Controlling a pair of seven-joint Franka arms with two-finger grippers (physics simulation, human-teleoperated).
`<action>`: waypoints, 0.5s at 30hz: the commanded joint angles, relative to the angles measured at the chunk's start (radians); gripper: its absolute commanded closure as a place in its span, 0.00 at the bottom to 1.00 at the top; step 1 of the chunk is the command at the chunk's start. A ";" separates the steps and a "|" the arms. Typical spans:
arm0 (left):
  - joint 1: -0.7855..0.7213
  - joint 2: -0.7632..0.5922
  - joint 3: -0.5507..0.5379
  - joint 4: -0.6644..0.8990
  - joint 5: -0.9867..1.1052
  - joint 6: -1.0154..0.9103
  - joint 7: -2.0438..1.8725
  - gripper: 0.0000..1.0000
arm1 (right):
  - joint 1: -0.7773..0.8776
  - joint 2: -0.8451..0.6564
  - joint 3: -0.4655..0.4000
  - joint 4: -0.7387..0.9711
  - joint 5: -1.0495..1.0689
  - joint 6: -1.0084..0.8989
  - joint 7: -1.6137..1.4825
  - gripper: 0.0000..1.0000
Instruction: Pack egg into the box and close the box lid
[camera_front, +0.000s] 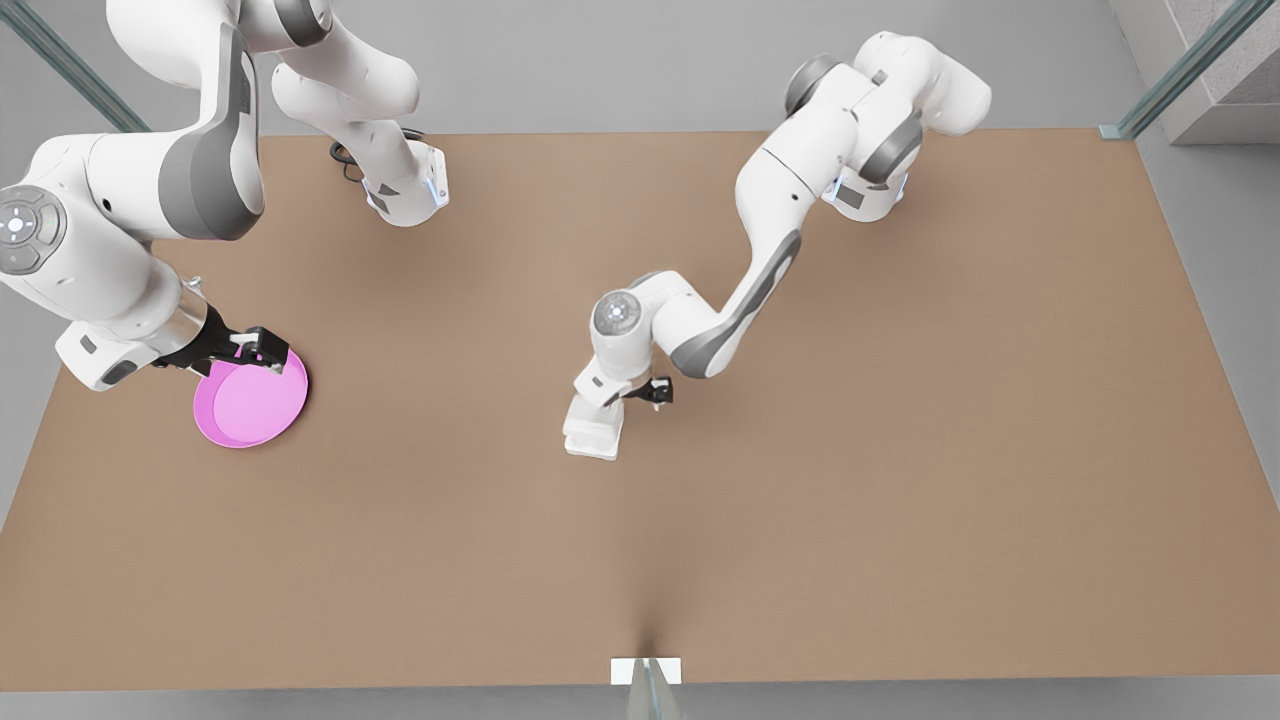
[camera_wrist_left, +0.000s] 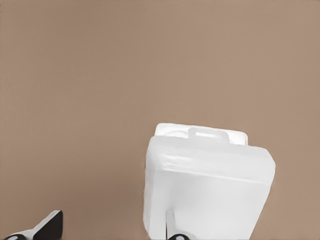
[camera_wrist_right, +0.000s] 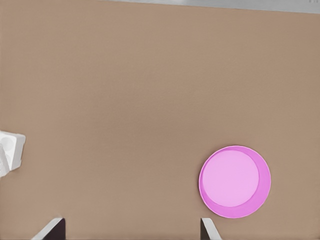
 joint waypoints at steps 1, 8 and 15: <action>0.004 0.012 0.009 0.001 0.005 0.083 -0.087 0.00 | 0.000 -0.001 0.000 0.000 0.002 -0.005 -0.059 0.00; 0.455 -0.336 -0.005 -0.001 -0.084 -0.555 0.475 0.00 | -0.001 -0.004 0.000 0.000 0.002 -0.006 -0.057 0.00; 0.662 -0.781 0.030 -0.430 -0.236 -0.377 0.760 0.00 | 0.012 -0.024 0.087 -0.004 -0.014 0.021 -0.011 0.00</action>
